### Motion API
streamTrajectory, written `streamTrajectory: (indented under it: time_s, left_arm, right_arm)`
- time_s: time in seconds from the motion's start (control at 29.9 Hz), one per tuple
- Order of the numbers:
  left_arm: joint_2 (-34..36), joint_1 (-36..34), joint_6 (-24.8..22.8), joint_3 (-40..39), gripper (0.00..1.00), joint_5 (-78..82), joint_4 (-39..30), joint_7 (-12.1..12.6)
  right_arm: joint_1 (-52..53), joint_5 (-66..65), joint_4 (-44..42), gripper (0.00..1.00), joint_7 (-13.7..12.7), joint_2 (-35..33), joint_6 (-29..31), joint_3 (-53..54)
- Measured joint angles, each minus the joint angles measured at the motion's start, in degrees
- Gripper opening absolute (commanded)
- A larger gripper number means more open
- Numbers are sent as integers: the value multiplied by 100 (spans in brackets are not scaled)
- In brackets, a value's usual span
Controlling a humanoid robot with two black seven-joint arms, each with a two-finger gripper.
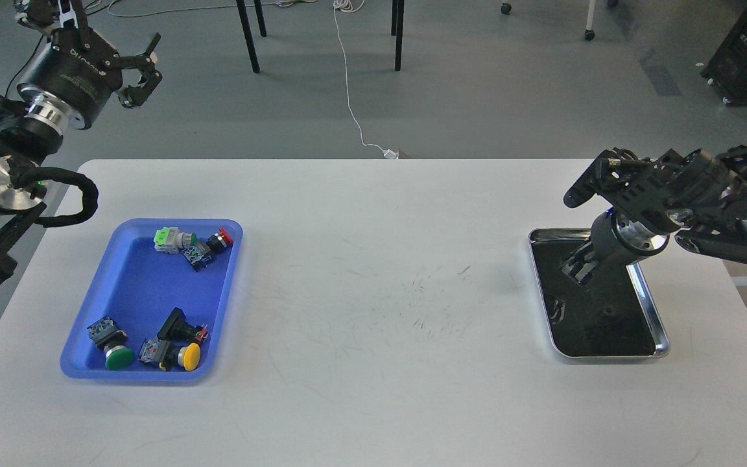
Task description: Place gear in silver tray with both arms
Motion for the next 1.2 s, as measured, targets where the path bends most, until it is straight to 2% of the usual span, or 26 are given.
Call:
streamTrajectory:
  time_s: [0.17,0.4,0.64,0.7,0.97,1.2]
  left_arm:
    - [-2,0,0,18,97,6,-1,0]
    - [-39,-17,63,43,97,53,-2,16]
    - [-112,-135,87,46,97,111,-2,39]
    - [-132,-151,88,46,97,111,-2,40]
    - [-209,-211,101,46,97,112,-2,45]
    - [-200,-215,105,46,97,112,-4,68]
  right_arm:
    - [-229,-323,-93,21,0,-229,-81,-3]
    - [-657,-359,-553,22,-1,-149,-199,40]
    - [-823,-352,-595,27,-1,-127,-358,84]
    - [-842,-345,-597,34,-1,-127,-377,94]
    - [-966,-342,-590,49,-10,-118,-567,187]
    - [-860,-304,-555,76,-10,-179,-703,638]
